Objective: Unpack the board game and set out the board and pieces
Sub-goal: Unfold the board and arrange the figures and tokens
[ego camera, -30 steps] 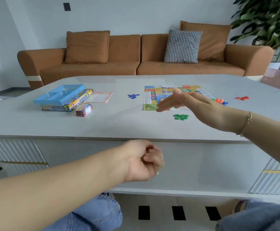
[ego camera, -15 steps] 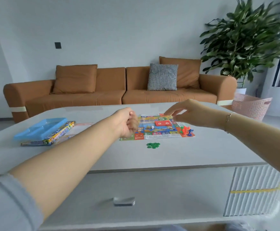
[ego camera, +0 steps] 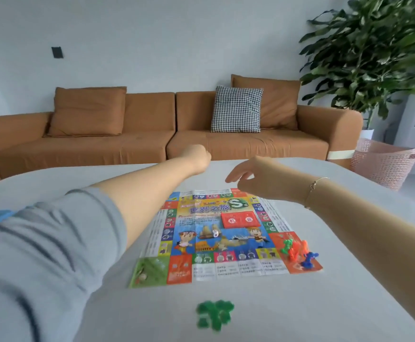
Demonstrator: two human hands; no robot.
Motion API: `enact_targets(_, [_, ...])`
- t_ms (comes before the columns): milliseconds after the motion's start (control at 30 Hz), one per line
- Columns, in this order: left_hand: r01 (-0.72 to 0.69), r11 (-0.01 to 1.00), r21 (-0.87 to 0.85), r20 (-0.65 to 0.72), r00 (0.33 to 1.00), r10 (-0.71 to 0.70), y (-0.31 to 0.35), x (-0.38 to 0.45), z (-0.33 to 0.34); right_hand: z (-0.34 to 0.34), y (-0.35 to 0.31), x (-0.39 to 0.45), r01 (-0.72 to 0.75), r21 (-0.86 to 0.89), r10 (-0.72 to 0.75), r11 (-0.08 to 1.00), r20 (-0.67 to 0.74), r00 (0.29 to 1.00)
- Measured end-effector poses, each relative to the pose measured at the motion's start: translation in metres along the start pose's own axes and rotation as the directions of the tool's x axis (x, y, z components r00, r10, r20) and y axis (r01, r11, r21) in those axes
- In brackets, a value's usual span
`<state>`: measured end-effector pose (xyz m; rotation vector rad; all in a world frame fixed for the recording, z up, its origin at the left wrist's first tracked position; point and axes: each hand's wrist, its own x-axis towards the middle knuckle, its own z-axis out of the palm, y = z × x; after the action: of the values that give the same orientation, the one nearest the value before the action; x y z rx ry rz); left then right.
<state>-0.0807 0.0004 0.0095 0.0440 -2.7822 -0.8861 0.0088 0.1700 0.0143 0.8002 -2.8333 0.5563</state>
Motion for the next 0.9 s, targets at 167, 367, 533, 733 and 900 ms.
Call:
enact_targets(167, [-0.147, 0.922, 0.359, 0.144, 0.984, 0.101, -0.020, 0.074, 0.045, 0.012, 0.043, 0.034, -0.083, 0.032, 0.082, 0.996, 0.030, 0.996])
enact_targets(367, [-0.199, 0.842, 0.502, 0.303, 0.952, 0.044, -0.041, 0.122, 0.097, 0.027, 0.069, 0.037, -0.116, 0.034, 0.117, 0.993, -0.027, 0.993])
enact_targets(533, [-0.275, 0.804, 0.528, 0.318, 0.941, 0.113, -0.041, 0.136, 0.105, 0.030, 0.077, 0.035, -0.110, 0.030, 0.111, 0.994, -0.030, 0.993])
enact_targets(733, [-0.359, 0.765, 0.534, 0.278, 0.929, 0.242, -0.046, 0.130, 0.107, 0.031, 0.077, 0.033, -0.100, 0.009, 0.100, 0.995, -0.017, 0.995])
enact_targets(900, [-0.394, 0.753, 0.527, 0.265, 0.918, 0.295, -0.048, 0.127, 0.099, 0.027, 0.076, 0.031, -0.091, 0.007, 0.091, 0.996, -0.031, 0.995])
